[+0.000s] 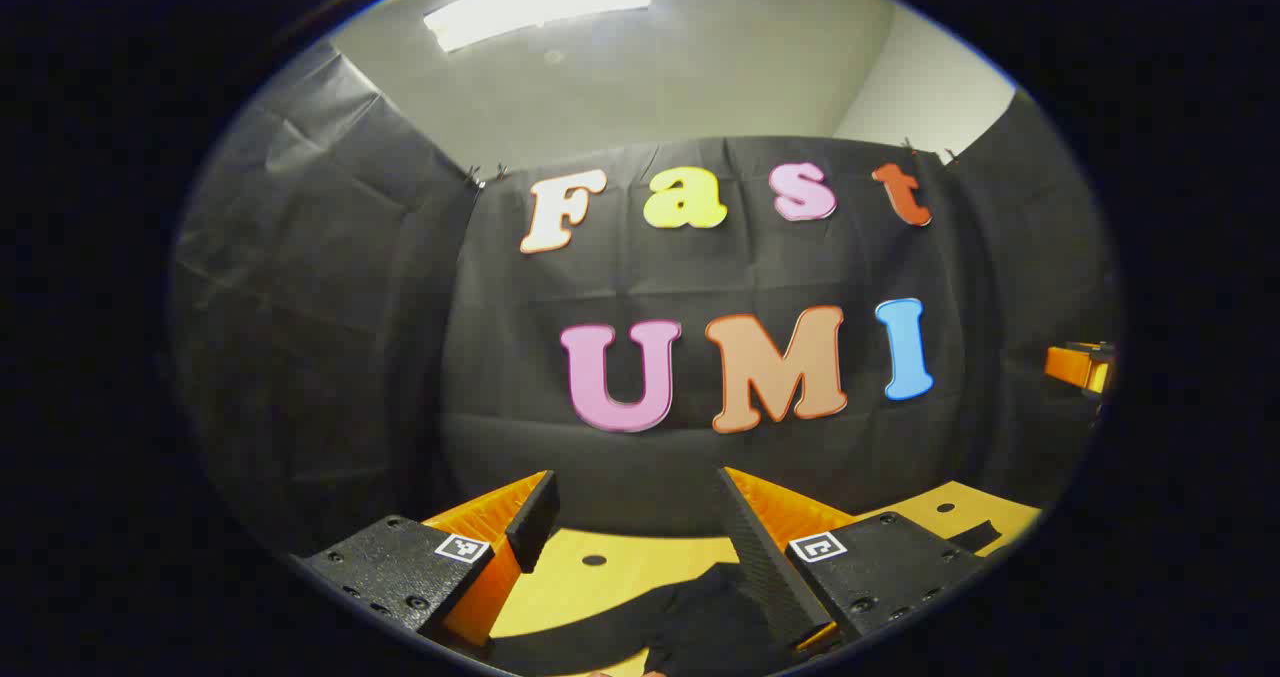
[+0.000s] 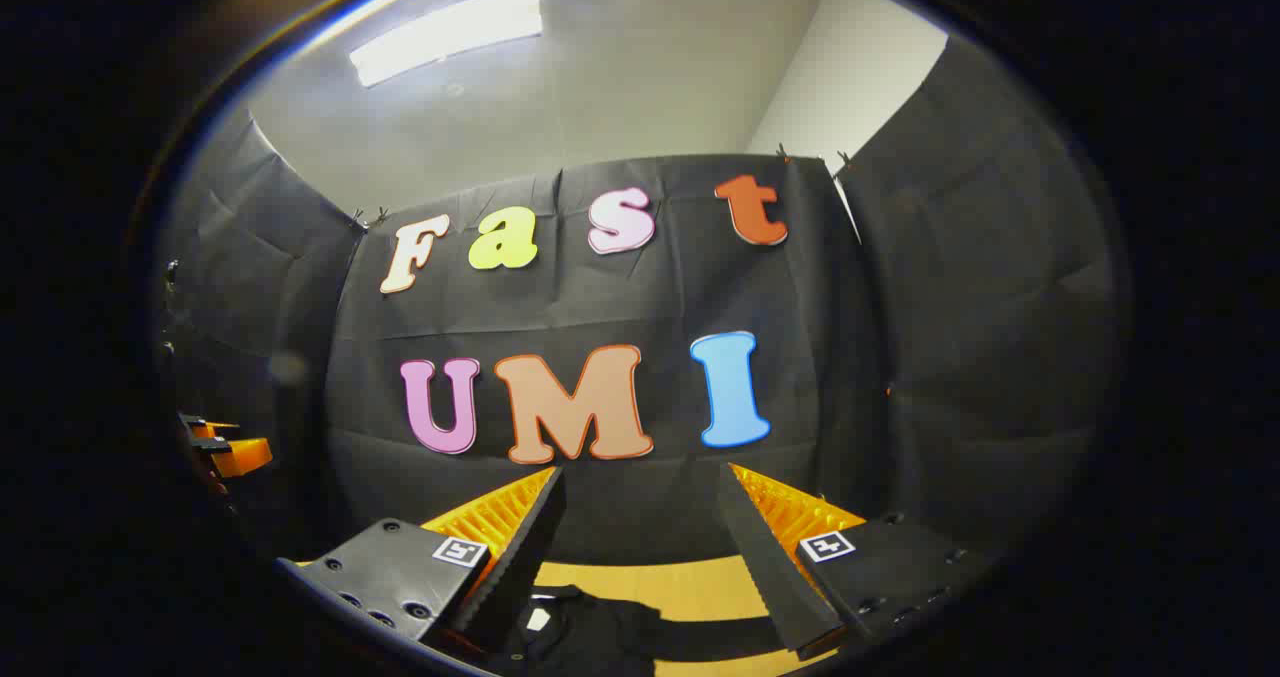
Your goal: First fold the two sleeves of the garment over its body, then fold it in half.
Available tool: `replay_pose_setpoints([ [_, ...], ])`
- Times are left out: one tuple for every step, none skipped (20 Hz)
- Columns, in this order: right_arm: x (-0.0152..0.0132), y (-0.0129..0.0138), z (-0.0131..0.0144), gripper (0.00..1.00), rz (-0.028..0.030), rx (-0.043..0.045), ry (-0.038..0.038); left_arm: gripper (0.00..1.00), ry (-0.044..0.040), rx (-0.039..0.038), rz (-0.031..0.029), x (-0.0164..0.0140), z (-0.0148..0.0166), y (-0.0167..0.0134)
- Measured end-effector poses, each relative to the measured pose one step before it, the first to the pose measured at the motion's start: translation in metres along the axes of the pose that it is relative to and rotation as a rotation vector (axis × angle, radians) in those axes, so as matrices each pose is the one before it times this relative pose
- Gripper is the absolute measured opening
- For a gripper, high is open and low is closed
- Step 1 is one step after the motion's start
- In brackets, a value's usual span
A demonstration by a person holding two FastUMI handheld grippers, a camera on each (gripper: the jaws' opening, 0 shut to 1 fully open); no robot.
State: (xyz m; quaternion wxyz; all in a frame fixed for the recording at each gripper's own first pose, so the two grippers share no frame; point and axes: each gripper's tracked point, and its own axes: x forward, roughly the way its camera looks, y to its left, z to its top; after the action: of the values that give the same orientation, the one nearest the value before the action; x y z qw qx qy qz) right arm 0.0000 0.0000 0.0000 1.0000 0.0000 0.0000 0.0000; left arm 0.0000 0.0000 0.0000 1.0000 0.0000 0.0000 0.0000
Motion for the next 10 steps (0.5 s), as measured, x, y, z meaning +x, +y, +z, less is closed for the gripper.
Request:
replay_pose_setpoints([
  [-0.00061,0.00648,0.00492,0.97,0.01544,0.00351,-0.0068,0.92,-0.04082,-0.02121,-0.00605,0.00522,0.00775,-0.00184],
  [-0.00147,0.00417,0.00871,0.97,0.01019,-0.00764,-0.01887,0.92,-0.0158,-0.02635,-0.00662,-0.00127,0.00279,-0.00129],
  [-0.001,0.00311,0.00896,0.97,0.00405,-0.0129,-0.0243,0.92,-0.0052,-0.0296,-0.00897,-0.00181,0.00139,-0.00206],
  [-0.00133,0.00186,0.00708,0.94,-0.00306,-0.00841,-0.02379,0.92,0.00099,-0.026,-0.00827,-0.0004,-0.00048,-0.00042],
  [-0.00146,0.00129,0.00391,0.96,-0.00302,0.00259,-0.01,0.92,-0.00218,-0.02256,-0.00499,0.00145,0.00101,0.00077],
  [-0.00464,0.00408,0.00347,0.96,0.00212,0.00839,-0.01169,0.92,-0.00106,-0.02311,-0.0017,0.00032,0.00268,0.00053],
  [-0.00358,0.00374,0.00357,0.94,0.00345,0.00767,-0.01335,0.93,-0.00251,-0.01568,-0.00361,-0.00077,0.00133,-0.0007],
  [-0.0046,0.00122,0.00168,0.97,-0.0026,0.00529,-0.01174,0.92,-0.00272,-0.00321,-0.00431,-0.00227,0.00202,-0.00028],
  [-0.00321,-0.00055,-0.00106,0.94,-0.00401,0.00365,-0.00228,0.92,-0.00279,0.00457,-0.00251,-0.00207,0.00202,-0.0006],
  [-0.00506,0.00008,-0.00396,0.94,-0.00036,0.00538,0.00717,0.92,-0.00245,0.00345,-0.00273,-0.00253,0.00148,-0.00049],
])
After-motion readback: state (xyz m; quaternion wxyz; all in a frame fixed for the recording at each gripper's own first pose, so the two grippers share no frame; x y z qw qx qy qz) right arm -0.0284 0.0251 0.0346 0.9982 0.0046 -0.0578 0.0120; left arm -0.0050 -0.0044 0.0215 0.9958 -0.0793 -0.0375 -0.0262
